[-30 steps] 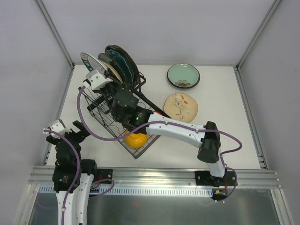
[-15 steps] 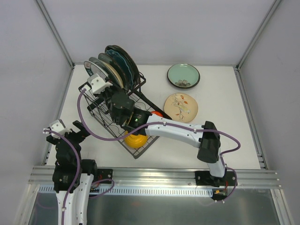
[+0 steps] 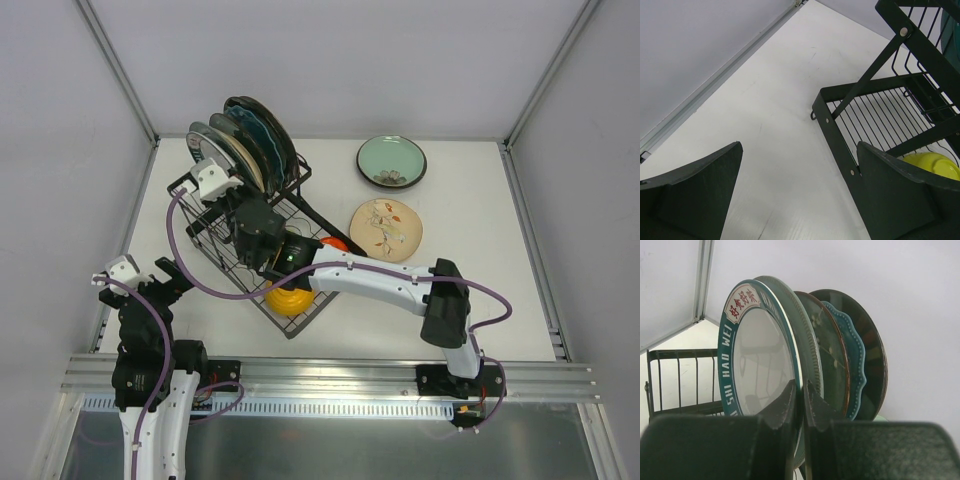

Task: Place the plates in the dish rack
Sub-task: Insert the plate into the dish rack

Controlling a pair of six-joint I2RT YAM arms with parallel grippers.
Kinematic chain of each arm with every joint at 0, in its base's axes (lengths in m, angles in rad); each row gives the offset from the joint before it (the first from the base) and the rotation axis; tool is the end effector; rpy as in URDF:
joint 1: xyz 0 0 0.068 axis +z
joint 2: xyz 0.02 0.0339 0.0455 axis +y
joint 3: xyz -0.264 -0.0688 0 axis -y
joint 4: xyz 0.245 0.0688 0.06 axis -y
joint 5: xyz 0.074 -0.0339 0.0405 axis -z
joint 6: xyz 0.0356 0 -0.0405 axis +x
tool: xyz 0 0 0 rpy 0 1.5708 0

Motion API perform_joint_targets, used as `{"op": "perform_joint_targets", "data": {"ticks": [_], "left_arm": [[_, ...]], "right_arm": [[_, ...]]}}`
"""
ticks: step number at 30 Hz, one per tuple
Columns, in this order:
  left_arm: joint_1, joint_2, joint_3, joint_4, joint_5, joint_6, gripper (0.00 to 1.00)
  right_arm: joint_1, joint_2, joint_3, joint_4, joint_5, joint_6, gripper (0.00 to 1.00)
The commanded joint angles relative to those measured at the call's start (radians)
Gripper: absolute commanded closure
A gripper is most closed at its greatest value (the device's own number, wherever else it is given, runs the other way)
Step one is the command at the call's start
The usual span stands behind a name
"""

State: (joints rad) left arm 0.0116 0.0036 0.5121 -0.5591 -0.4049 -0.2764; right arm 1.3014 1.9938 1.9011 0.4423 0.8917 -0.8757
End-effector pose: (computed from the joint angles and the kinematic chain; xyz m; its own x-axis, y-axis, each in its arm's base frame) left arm 0.0472 0.0146 0.2807 0.0616 -0.2501 -0.9662 -0.4025 0.8796 -0.2534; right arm 0.1514 0.4441 0.4243 0.3739 -0.4581 -0.8064 -0.1931 0.8120 -0.5508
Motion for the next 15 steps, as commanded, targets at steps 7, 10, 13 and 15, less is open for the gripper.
{"op": "perform_joint_targets", "data": {"ticks": [7, 10, 13, 15], "left_arm": [[-0.009, -0.143, -0.001, 0.025, -0.02, 0.008, 0.01], [-0.009, -0.143, -0.001, 0.025, -0.018, 0.008, 0.01], [-0.009, -0.142, -0.001, 0.025, -0.02, 0.008, 0.01], [-0.009, -0.143, -0.001, 0.025, -0.02, 0.008, 0.01]], "right_arm": [[0.007, 0.011, 0.053, 0.21, 0.072, -0.114, 0.99], [0.009, 0.023, 0.069, 0.222, 0.075, -0.14, 0.99], [0.012, 0.039, 0.081, 0.223, 0.076, -0.155, 0.99], [0.012, 0.046, 0.088, 0.219, 0.078, -0.155, 0.99]]}}
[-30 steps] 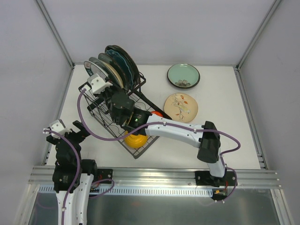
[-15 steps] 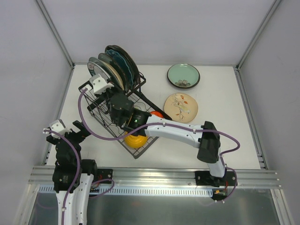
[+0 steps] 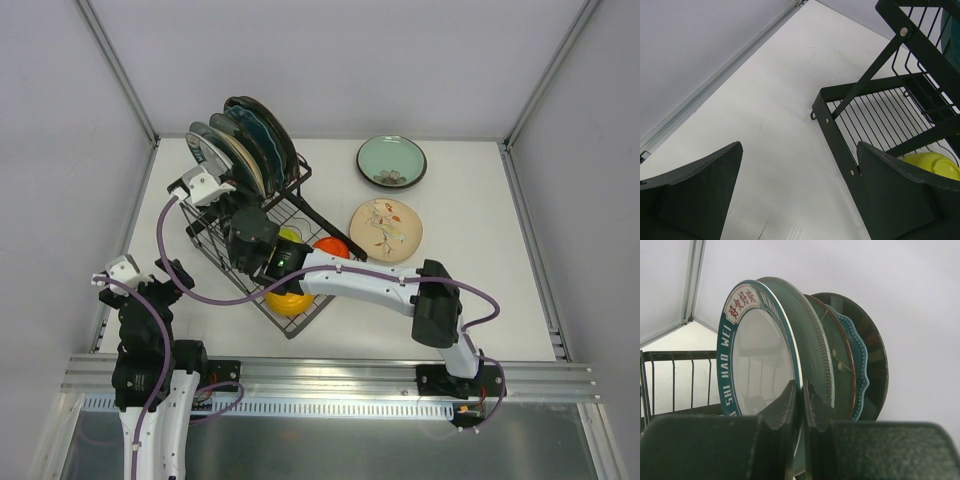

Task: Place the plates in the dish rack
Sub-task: Insert the plate into the dish rack

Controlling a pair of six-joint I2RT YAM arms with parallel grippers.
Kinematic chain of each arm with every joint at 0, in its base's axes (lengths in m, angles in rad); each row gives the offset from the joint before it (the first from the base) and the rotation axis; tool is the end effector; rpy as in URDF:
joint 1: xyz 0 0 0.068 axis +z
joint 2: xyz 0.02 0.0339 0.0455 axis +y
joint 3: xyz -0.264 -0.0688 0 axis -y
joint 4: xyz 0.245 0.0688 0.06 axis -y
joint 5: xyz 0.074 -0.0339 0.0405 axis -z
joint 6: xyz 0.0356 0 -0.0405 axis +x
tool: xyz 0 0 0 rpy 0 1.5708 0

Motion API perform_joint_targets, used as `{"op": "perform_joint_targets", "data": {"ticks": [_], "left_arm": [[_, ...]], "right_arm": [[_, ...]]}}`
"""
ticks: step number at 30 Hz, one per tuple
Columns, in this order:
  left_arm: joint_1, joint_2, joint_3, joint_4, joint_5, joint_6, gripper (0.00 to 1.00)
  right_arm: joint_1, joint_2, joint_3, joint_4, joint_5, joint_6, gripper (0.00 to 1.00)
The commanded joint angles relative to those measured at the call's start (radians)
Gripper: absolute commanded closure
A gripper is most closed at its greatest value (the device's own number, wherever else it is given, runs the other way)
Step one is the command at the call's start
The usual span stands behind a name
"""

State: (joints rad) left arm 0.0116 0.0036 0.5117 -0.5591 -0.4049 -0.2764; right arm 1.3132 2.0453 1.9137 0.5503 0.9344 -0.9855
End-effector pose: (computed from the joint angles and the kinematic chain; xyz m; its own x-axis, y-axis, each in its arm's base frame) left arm 0.0473 0.0146 0.2806 0.0612 -0.2501 -0.9663 -0.4026 0.8796 -0.2532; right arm 0.1495 0.4552 0.4144 0.3802 -0.5013 -0.7773 -0.1277 0.8039 -0.5809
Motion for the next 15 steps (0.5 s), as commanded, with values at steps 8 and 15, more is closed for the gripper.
{"op": "perform_joint_targets", "data": {"ticks": [8, 15], "left_arm": [[-0.009, -0.145, -0.001, 0.025, -0.02, 0.008, 0.01], [-0.007, -0.143, -0.001, 0.025, -0.02, 0.008, 0.01]], "right_arm": [[0.0, 0.013, 0.07, 0.005, 0.003, 0.025, 0.99], [0.001, -0.022, 0.048, -0.084, -0.026, 0.114, 0.68]]}}
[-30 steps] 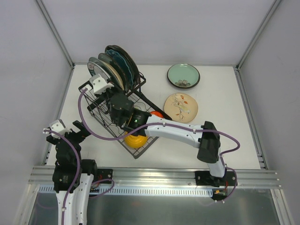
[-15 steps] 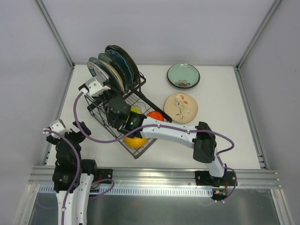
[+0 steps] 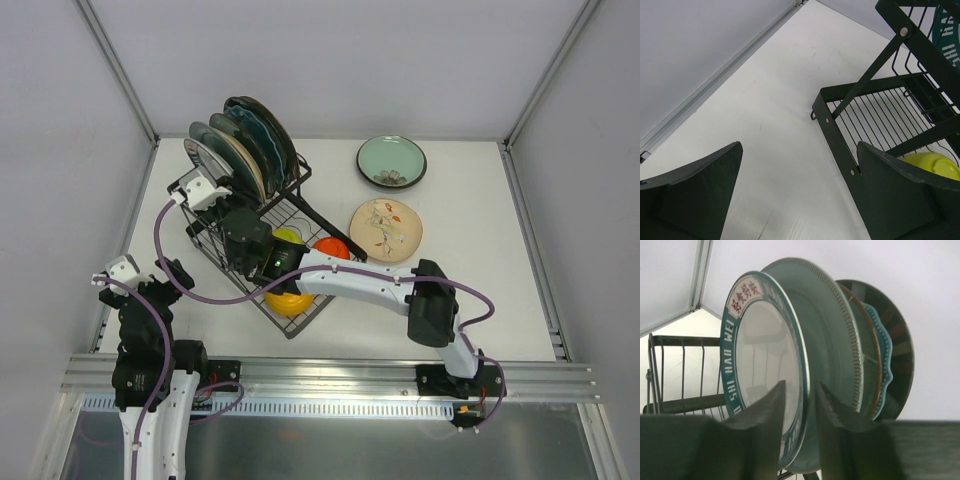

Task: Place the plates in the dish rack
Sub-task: Insert the plate into the dish rack

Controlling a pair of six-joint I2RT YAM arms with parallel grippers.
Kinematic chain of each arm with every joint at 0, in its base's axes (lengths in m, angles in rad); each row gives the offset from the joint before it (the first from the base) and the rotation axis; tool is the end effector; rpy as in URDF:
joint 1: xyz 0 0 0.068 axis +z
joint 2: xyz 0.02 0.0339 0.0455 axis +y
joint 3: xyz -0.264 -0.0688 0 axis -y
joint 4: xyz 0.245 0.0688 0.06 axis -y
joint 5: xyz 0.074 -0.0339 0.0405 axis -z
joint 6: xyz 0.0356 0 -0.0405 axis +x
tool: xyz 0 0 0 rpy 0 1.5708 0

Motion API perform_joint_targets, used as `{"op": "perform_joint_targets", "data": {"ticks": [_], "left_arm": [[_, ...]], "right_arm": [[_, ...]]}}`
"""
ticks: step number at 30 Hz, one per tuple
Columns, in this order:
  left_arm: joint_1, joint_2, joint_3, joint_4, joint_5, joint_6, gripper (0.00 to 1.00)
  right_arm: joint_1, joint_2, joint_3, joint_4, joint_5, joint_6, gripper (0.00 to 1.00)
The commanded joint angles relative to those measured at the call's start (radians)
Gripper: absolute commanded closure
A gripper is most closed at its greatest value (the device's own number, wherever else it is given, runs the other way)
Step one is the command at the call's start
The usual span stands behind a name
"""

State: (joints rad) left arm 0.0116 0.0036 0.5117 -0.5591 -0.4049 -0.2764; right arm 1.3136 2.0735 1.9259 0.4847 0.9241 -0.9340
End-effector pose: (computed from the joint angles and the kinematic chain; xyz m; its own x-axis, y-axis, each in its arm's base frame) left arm 0.0473 0.0146 0.2806 0.0612 -0.2501 -0.9663 -0.4026 0.8796 -0.2532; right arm 0.1517 0.4651 0.3997 0.3645 -0.5187 -0.7734 -0.1649 0.7814 -0.6018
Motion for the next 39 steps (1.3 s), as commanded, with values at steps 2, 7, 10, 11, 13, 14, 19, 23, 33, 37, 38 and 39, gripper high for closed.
{"op": "perform_joint_targets", "data": {"ticks": [2, 7, 10, 11, 13, 14, 19, 23, 33, 37, 38, 39], "left_arm": [[-0.009, -0.145, -0.001, 0.025, -0.02, 0.008, 0.01], [-0.009, -0.145, -0.001, 0.025, -0.018, 0.008, 0.01], [-0.009, -0.145, -0.001, 0.025, -0.02, 0.008, 0.01], [-0.009, -0.143, -0.001, 0.025, -0.02, 0.008, 0.01], [-0.009, -0.143, -0.001, 0.025, -0.02, 0.008, 0.01], [-0.007, -0.142, -0.001, 0.025, -0.02, 0.008, 0.01], [-0.009, -0.143, -0.001, 0.025, -0.02, 0.008, 0.01], [-0.009, -0.142, -0.001, 0.025, -0.018, 0.008, 0.01], [-0.009, -0.14, 0.001, 0.025, -0.002, 0.011, 0.01], [-0.009, -0.143, 0.001, 0.025, 0.008, 0.011, 0.01], [-0.009, -0.148, 0.001, 0.025, 0.009, 0.011, 0.01], [-0.009, -0.148, 0.001, 0.025, 0.011, 0.011, 0.01]], "right_arm": [[0.003, -0.065, 0.028, -0.038, -0.022, 0.078, 0.62], [0.01, -0.105, 0.03, -0.058, -0.027, 0.092, 0.55], [0.01, -0.13, 0.018, -0.063, -0.024, 0.098, 0.53], [0.01, -0.136, 0.015, -0.064, -0.025, 0.103, 0.51], [0.012, -0.154, 0.01, -0.08, -0.028, 0.116, 0.5], [0.012, -0.158, 0.008, -0.083, -0.025, 0.118, 0.49], [0.013, -0.196, -0.004, -0.113, -0.022, 0.136, 0.42], [0.015, -0.263, -0.024, -0.17, -0.027, 0.207, 0.31], [0.009, -0.475, -0.172, -0.343, -0.024, 0.392, 0.13], [-0.01, -0.591, -0.275, -0.388, 0.044, 0.489, 0.11], [-0.017, -0.613, -0.31, -0.412, 0.062, 0.524, 0.09], [-0.039, -0.633, -0.326, -0.479, 0.064, 0.561, 0.09]]}}
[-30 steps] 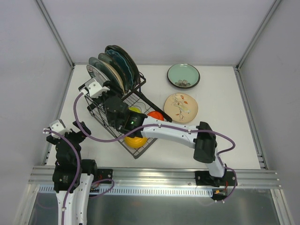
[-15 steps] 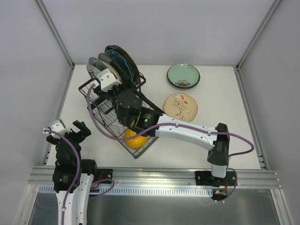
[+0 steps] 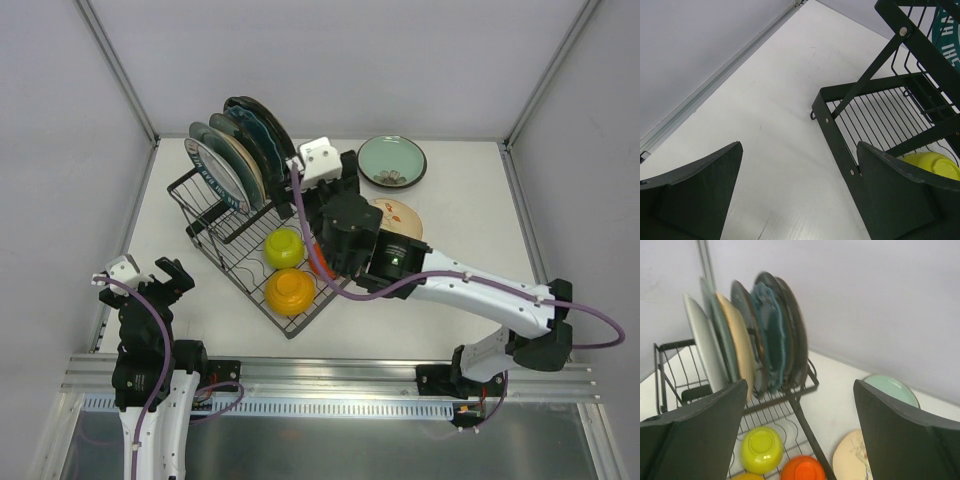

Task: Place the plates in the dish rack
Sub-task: Insert the plate into the dish rack, then grab a plate with the right arm

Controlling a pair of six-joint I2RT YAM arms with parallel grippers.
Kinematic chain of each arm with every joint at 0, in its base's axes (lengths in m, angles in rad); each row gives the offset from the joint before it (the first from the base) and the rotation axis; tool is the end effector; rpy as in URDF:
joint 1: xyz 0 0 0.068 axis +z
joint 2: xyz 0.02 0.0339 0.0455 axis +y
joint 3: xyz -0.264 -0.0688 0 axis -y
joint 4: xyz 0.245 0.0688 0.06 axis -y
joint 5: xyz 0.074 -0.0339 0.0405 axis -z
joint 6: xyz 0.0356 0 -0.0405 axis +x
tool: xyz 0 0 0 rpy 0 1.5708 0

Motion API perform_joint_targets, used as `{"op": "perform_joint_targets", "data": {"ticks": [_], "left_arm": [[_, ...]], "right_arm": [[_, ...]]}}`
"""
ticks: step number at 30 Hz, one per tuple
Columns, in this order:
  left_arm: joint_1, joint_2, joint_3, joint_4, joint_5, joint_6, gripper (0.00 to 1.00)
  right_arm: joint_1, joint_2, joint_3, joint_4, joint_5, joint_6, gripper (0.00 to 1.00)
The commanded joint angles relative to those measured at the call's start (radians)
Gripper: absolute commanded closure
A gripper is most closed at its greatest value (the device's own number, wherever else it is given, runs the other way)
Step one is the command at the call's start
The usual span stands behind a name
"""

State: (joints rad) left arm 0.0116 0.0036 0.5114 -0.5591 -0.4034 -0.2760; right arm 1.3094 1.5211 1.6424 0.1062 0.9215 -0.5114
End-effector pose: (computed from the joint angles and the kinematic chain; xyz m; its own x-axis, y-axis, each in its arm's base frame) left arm 0.0473 0.0145 0.2805 0.0604 -0.2500 -0.9664 -0.4014 0.8803 -0.2528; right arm 0.1142 0.3172 0.4879 0.2385 -0.2533 -0.9375 -0.3060 0.8966 -0.3201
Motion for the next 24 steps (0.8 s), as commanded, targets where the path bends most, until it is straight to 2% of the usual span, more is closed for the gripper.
{"op": "perform_joint_targets", "data": {"ticks": [1, 2, 5, 7, 8, 11, 18, 24], "left_arm": [[-0.009, -0.148, 0.001, 0.027, 0.009, 0.011, 0.01], [-0.009, -0.149, 0.001, 0.025, 0.008, 0.011, 0.01], [-0.009, -0.149, 0.001, 0.024, 0.001, 0.008, 0.01], [-0.01, -0.151, 0.001, 0.024, 0.009, 0.009, 0.01], [-0.009, -0.151, 0.003, 0.024, 0.017, 0.011, 0.01], [-0.009, -0.152, 0.003, 0.022, 0.023, 0.011, 0.01], [-0.009, -0.152, 0.003, 0.022, 0.032, 0.011, 0.01], [-0.009, -0.151, 0.001, 0.024, 0.041, 0.012, 0.01]], "right_arm": [[-0.048, -0.1, -0.058, -0.152, 0.065, 0.18, 0.08], [-0.065, -0.148, -0.1, -0.193, 0.051, 0.282, 0.08], [-0.16, -0.252, -0.179, -0.339, 0.028, 0.448, 0.04], [-0.208, -0.309, -0.272, -0.378, 0.008, 0.508, 0.03], [-0.261, -0.365, -0.301, -0.416, -0.031, 0.595, 0.03], [-0.39, -0.447, -0.421, -0.477, -0.14, 0.692, 0.01], [-0.648, -0.636, -0.683, -0.465, -0.281, 0.708, 0.01], [-0.955, -0.745, -0.829, -0.464, -0.611, 0.824, 0.0]]}}
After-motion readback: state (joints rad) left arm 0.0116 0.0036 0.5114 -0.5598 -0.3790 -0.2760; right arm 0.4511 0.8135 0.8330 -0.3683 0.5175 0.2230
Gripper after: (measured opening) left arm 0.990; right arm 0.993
